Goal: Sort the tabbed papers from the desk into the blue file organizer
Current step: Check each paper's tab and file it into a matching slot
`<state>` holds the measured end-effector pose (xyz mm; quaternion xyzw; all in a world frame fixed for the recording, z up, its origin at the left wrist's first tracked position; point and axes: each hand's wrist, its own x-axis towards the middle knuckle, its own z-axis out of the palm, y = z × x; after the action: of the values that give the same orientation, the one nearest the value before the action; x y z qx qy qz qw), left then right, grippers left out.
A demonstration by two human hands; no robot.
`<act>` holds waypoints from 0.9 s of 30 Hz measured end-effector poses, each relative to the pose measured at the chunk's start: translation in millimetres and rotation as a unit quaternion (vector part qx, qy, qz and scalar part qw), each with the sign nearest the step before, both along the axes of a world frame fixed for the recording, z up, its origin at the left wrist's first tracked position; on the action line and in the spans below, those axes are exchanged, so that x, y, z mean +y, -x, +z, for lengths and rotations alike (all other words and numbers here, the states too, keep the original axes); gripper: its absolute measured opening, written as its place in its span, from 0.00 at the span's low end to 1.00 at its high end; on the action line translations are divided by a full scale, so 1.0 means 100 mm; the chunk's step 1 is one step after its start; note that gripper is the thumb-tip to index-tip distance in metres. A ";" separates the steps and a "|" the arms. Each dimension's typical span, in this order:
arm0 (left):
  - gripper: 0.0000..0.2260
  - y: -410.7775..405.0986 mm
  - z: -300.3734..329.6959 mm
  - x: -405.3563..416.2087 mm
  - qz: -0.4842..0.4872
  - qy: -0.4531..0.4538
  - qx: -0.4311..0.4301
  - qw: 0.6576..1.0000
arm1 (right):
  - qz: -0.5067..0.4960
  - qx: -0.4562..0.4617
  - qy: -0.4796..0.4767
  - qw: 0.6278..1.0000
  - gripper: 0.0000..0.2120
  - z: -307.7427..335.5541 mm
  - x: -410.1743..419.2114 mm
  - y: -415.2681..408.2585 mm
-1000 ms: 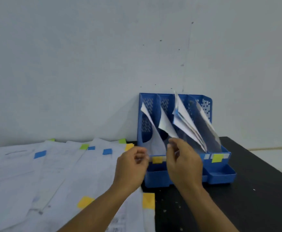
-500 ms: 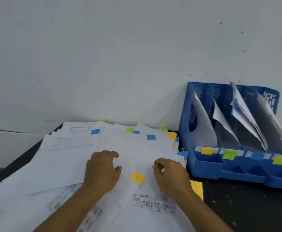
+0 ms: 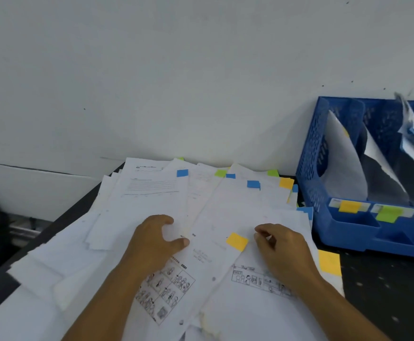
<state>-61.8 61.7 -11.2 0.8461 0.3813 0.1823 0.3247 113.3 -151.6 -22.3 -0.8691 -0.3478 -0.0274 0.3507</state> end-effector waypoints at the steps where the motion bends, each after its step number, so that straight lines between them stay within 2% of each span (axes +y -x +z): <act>1: 0.17 0.02 0.00 0.01 -0.007 -0.016 -0.009 1.000 | 0.000 0.003 -0.006 1.000 0.10 0.00 0.00 0.00; 2: 0.09 0.03 0.00 0.01 -0.010 -0.036 -0.020 0.999 | -0.002 0.007 -0.012 1.000 0.10 0.00 0.00 0.00; 3: 0.06 0.02 -0.01 0.00 -0.013 -0.058 -0.027 0.998 | -0.005 0.011 -0.017 1.000 0.10 0.01 0.00 0.00; 5: 0.11 -0.01 -0.01 -0.05 -0.021 -0.083 -0.037 0.996 | -0.008 0.016 -0.024 1.000 0.10 0.01 0.01 0.00; 8: 0.14 -0.04 -0.01 -0.16 -0.061 -0.071 -0.036 0.995 | -0.006 0.017 -0.029 0.999 0.10 0.00 0.01 0.00; 11: 0.11 -0.08 -0.09 -0.19 -0.129 -0.087 -0.044 0.987 | -0.006 0.019 -0.033 0.999 0.10 0.00 -0.02 0.00; 15: 0.06 -0.13 -0.13 -0.28 -0.142 -0.125 -0.094 0.977 | -0.008 0.033 -0.033 0.999 0.10 0.01 -0.02 0.00; 19: 0.08 -0.18 -0.01 -0.55 -0.173 -0.078 -0.178 0.966 | -0.030 0.092 -0.099 0.990 0.06 0.13 -0.04 0.00; 21: 0.07 -0.23 0.05 -0.72 -0.210 -0.038 -0.208 0.955 | -0.041 0.243 -0.150 0.957 0.08 0.24 -0.04 0.01; 23: 0.05 -0.25 0.08 -0.87 -0.250 0.011 -0.222 0.942 | -0.044 0.458 -0.184 0.868 0.16 0.37 -0.01 0.03; 24: 0.06 -0.25 0.08 -0.94 -0.273 0.036 -0.222 0.935 | -0.048 0.525 -0.197 0.826 0.20 0.41 -0.02 0.03; 25: 0.06 -0.25 0.08 -1.00 -0.297 0.059 -0.217 0.928 | -0.049 0.558 -0.210 0.801 0.22 0.42 -0.03 0.01; 27: 0.05 -0.25 0.07 -1.08 -0.346 0.089 -0.195 0.914 | -0.048 0.561 -0.229 0.794 0.18 0.41 -0.07 -0.04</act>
<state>-37.2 -46.6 -3.8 0.8405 0.0091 0.1852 0.5090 117.3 -158.7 19.1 -0.6420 -0.0314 0.3691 0.6713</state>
